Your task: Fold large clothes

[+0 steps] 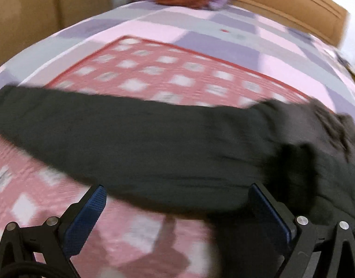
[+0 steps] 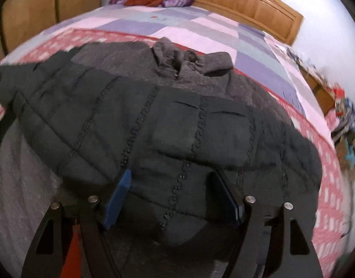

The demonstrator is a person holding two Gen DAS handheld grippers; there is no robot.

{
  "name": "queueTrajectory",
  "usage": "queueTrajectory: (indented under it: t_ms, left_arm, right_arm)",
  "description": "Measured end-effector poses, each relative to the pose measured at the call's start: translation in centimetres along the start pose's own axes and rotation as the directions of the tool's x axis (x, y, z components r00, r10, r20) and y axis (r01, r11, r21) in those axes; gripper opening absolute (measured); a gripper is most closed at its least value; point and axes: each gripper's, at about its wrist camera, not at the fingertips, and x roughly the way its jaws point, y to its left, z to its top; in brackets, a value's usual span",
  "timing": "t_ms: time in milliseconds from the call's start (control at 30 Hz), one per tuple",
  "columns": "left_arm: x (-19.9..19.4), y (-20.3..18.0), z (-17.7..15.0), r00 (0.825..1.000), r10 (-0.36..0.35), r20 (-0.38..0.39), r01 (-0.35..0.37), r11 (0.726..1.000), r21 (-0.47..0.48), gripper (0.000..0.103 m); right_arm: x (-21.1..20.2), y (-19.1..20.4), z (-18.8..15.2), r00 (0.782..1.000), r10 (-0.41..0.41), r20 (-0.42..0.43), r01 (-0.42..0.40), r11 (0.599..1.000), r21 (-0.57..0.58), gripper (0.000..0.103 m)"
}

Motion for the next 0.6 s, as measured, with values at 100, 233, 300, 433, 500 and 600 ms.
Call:
queueTrajectory:
  t_ms: [100,233,300,433,500,600]
  left_arm:
    - [0.2,5.1,0.4,1.000,0.026,-0.008,-0.027,0.992,-0.126,0.102]
    - [0.9,12.0,0.9,0.999,0.042,-0.005,-0.042,0.949,-0.312,0.102]
    - [1.7,15.1,1.2,0.999,0.043,-0.009,-0.043,0.915,-0.400,0.102]
    - [3.5,20.4,2.3,0.998,0.062,-0.022,-0.065,0.861,-0.505,0.101]
    - [4.7,22.1,3.0,0.999,0.047,-0.025,-0.053,0.842,-0.537,0.101]
    - [6.5,23.5,4.2,0.999,0.029,-0.033,-0.043,0.824,-0.565,0.101]
  right_arm:
    - [0.1,0.0,-0.2,1.000,-0.006,0.005,0.006,1.000,-0.010,0.075]
    - [0.3,0.5,-0.3,0.999,-0.033,0.000,0.033,0.999,-0.025,0.075]
    - [0.2,0.7,0.0,0.999,-0.044,0.003,0.044,0.999,-0.025,0.075]
    - [0.3,0.9,0.0,0.998,-0.058,0.006,0.058,0.998,-0.023,0.075]
    - [0.4,1.0,0.0,0.998,-0.063,0.006,0.063,0.998,-0.021,0.075]
    - [0.4,1.0,0.0,0.997,-0.074,0.008,0.074,0.997,-0.017,0.075]
